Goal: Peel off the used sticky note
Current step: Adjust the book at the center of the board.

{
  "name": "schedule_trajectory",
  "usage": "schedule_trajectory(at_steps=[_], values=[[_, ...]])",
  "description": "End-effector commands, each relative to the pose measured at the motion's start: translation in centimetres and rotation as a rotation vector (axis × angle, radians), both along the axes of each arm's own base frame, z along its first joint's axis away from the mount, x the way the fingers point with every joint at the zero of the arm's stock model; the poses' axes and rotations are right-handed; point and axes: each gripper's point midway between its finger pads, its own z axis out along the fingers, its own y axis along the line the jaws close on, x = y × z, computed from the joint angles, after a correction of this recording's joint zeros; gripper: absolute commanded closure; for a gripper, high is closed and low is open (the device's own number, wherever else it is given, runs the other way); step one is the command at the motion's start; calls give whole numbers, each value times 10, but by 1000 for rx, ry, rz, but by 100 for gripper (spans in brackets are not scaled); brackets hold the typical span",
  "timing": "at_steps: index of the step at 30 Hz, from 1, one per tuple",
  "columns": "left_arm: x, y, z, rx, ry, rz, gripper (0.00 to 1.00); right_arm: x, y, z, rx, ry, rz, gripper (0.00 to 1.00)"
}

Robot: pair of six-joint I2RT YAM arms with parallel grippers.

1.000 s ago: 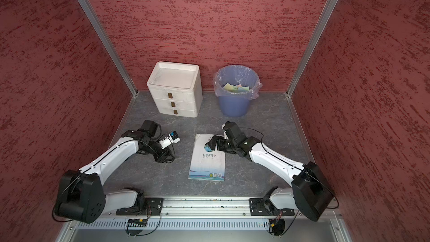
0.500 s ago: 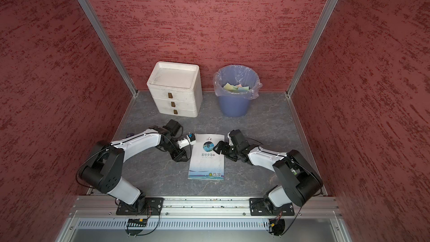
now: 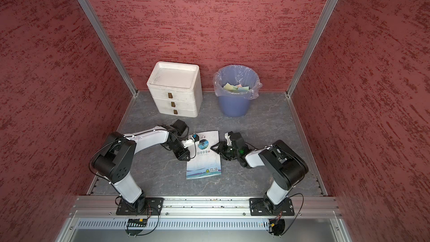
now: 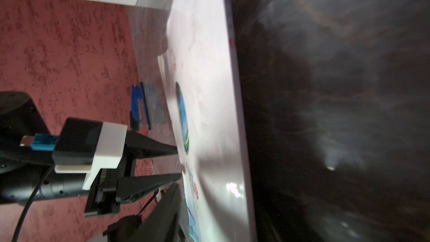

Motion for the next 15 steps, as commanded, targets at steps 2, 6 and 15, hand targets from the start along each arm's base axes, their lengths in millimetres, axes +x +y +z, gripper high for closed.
schedule_trajectory(at_steps=[2, 6, 15], values=[[-4, 1, -23, 33, -1, -23, 63, -3, 23, 40, 164, -69, 68, 65], [-4, 3, -18, 29, -18, -24, 63, -6, 17, 47, 113, -87, 61, 75], [-2, 12, 22, -67, -79, 23, 59, -19, -47, 63, -363, -160, 40, 100]])
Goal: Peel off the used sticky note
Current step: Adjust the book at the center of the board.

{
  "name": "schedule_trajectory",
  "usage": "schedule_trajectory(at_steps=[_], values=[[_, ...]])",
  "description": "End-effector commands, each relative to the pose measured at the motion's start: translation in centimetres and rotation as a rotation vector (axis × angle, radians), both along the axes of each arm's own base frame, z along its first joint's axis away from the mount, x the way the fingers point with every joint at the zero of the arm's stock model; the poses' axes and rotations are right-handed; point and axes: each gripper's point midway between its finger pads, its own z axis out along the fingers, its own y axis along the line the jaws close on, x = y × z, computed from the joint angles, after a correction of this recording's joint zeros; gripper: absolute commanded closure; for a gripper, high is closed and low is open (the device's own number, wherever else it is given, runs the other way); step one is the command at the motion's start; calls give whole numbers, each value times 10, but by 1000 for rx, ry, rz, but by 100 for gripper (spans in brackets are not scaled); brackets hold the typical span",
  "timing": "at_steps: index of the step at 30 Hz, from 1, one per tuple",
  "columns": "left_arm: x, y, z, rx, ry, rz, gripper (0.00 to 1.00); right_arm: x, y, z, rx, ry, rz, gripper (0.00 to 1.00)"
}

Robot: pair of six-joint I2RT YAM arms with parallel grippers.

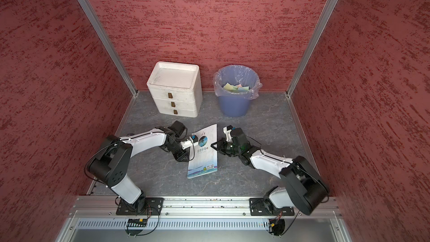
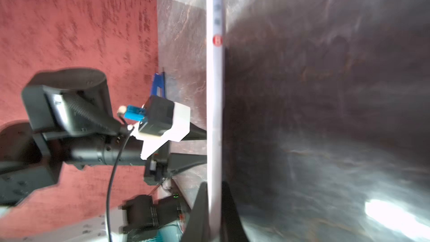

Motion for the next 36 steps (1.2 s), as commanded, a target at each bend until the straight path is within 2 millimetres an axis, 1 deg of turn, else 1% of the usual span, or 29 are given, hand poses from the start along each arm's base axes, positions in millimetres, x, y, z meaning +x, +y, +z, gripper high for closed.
schedule_trajectory(at_steps=[1, 2, 3, 5, 6, 7, 9, 10, 12, 13, 15, 16, 18, 21, 24, 25, 27, 29, 30, 31, 33, 34, 35, 36], values=[[3, 4, 22, -59, -47, 11, 58, -17, -45, -13, -309, 8, -23, 100], [4, 7, 30, -74, -58, 19, 57, -17, -54, -7, -350, -10, -36, 100], [4, 10, 36, -86, -67, 30, 56, -23, -63, -5, -398, -3, -38, 100], [4, 14, 48, -118, -77, 47, 51, -30, -83, 5, -490, -7, -51, 100], [5, 17, 55, -137, -84, 60, 46, -33, -93, 10, -541, -10, -58, 100], [6, 20, 61, -157, -90, 72, 39, -38, -108, 15, -612, -6, -73, 100], [7, 26, 73, -188, -107, 96, 30, -41, -133, 36, -726, -34, -109, 100], [9, 30, 79, -209, -119, 111, 23, -45, -149, 47, -797, -44, -127, 100], [8, 36, 85, -225, -133, 121, 12, -48, -162, 61, -857, -60, -137, 100], [9, 38, 88, -232, -141, 127, 9, -49, -165, 68, -879, -63, -136, 100], [9, 41, 90, -240, -146, 137, 5, -47, -164, 75, -910, -75, -129, 100], [9, 41, 90, -241, -146, 141, 2, -45, -159, 77, -923, -85, -119, 100], [9, 42, 88, -241, -143, 145, 0, -39, -143, 73, -957, -96, -92, 100], [8, 44, 87, -244, -140, 149, 0, -30, -104, 47, -997, -97, -36, 100], [8, 46, 86, -234, -146, 151, 0, -24, -61, 11, -993, -83, -3, 100], [7, 47, 85, -230, -145, 149, 1, -23, -48, -4, -993, -68, 8, 100], [5, 49, 84, -223, -148, 144, 1, -23, -21, -18, -938, -68, 8, 100], [5, 51, 83, -216, -151, 143, 1, -23, 9, -21, -849, -71, 5, 100], [5, 51, 82, -213, -154, 143, 1, -23, 22, -23, -813, -71, 4, 96], [5, 52, 81, -211, -154, 143, 1, -23, 35, -22, -774, -76, 3, 83], [6, 52, 80, -209, -155, 143, 1, -22, 54, -26, -715, -64, -3, 45], [5, 52, 79, -211, -155, 141, 1, -21, 64, -27, -678, -59, -4, 29], [6, 52, 78, -210, -155, 142, 1, -21, 73, -27, -638, -49, 1, 18], [5, 52, 77, -209, -153, 141, 1, -21, 80, -27, -604, -44, 7, 12]])
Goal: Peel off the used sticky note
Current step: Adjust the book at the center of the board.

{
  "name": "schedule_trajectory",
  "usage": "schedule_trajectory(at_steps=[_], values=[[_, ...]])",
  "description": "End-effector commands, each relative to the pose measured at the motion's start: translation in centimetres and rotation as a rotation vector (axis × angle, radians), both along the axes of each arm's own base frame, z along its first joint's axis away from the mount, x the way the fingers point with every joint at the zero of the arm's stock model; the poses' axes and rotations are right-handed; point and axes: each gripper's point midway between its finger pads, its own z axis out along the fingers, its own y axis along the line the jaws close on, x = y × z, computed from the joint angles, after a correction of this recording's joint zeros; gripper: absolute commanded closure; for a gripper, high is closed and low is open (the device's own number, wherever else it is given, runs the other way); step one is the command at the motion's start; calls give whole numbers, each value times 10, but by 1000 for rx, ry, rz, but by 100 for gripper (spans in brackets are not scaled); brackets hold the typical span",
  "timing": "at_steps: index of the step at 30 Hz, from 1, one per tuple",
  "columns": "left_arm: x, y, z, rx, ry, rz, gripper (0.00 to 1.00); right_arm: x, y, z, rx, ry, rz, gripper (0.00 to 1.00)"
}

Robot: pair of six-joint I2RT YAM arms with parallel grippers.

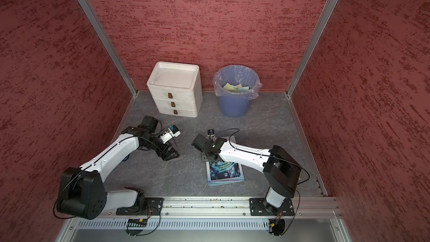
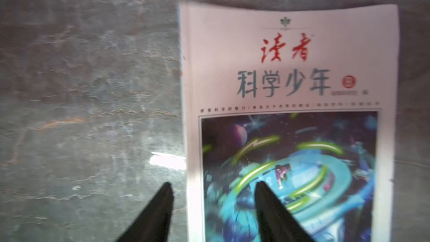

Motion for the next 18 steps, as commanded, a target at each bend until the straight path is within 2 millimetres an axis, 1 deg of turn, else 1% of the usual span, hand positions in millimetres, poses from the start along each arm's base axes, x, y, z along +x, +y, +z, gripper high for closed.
schedule_trajectory(at_steps=[1, 3, 4, 5, 7, 9, 12, 13, 14, 15, 16, 18], values=[[-1, 2, -3, 3, -9, -12, 1, 12, 52, 22, 245, -21, -32, 8], [-2, 2, -5, 8, -3, -14, 2, 12, 59, 32, 291, -25, -16, 5], [-2, 2, -5, 10, -2, -15, 2, 13, 59, 38, 300, -33, -9, 5], [-2, 2, -6, 12, -1, -15, 2, 14, 55, 43, 292, -49, -5, 4], [-2, 0, -8, 11, 6, -20, 3, 20, 35, 54, 266, -78, -22, 4], [-2, -3, -9, 9, 9, -23, 3, 29, 6, 50, 236, -76, -58, 4], [-1, -10, -12, 9, 16, -24, 4, 38, -51, 30, 184, -44, -129, 4], [-1, -12, -13, 10, 15, -27, 4, 38, -66, 18, 157, -27, -147, 4], [0, -15, -15, 11, 19, -26, 3, 40, -82, 15, 153, -28, -169, 4], [1, -17, -15, 5, 24, -22, 3, 40, -97, 7, 139, -16, -187, 4], [1, -19, -17, 2, 29, -20, 3, 39, -108, -3, 124, -1, -203, 4], [3, -21, -19, -4, 40, -10, 3, 35, -120, -15, 97, 15, -213, 4]])
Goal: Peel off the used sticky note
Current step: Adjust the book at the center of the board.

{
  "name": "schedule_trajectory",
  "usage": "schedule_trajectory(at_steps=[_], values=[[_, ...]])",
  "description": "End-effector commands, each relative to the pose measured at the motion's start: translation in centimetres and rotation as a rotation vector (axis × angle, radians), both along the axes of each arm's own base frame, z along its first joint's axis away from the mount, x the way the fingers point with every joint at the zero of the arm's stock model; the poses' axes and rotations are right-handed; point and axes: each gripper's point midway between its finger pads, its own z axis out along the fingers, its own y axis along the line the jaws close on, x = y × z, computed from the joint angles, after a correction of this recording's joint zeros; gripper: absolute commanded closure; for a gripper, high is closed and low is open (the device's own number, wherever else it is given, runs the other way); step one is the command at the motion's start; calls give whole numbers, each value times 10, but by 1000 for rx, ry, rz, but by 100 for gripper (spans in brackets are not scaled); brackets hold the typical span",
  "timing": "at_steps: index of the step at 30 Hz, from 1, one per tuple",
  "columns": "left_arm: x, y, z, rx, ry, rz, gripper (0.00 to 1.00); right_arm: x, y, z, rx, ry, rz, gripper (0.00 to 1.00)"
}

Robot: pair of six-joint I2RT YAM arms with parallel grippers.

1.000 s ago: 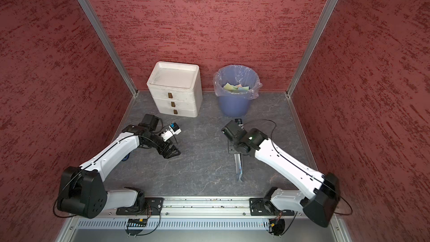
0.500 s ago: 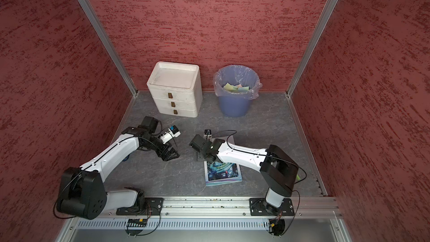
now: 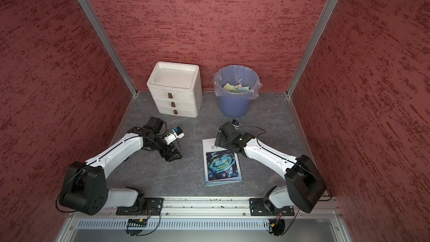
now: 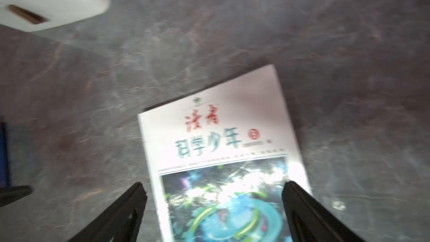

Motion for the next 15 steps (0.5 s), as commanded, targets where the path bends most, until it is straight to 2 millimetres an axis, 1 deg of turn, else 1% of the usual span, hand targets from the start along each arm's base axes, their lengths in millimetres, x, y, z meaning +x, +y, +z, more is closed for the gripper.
schedule_trajectory(at_steps=[1, 4, 6, 8, 11, 15], values=[[4, -6, -5, -16, 11, 24, 3, -16, -11, -23, -45, 51, 55, 4], [4, -6, -8, -15, 24, 26, 4, -22, -11, -35, -42, 76, 64, 4], [3, -5, -7, -20, 20, 25, 4, -26, -7, -41, -39, 84, 71, 5], [3, -5, -6, -25, 13, 27, 4, -30, 2, -43, -30, 85, 91, 5], [5, -2, -4, -36, 0, 43, 3, -36, 19, -52, -10, 107, 117, 5], [9, 3, -3, -46, -3, 66, 2, -41, 46, -51, 32, 107, 157, 5]])
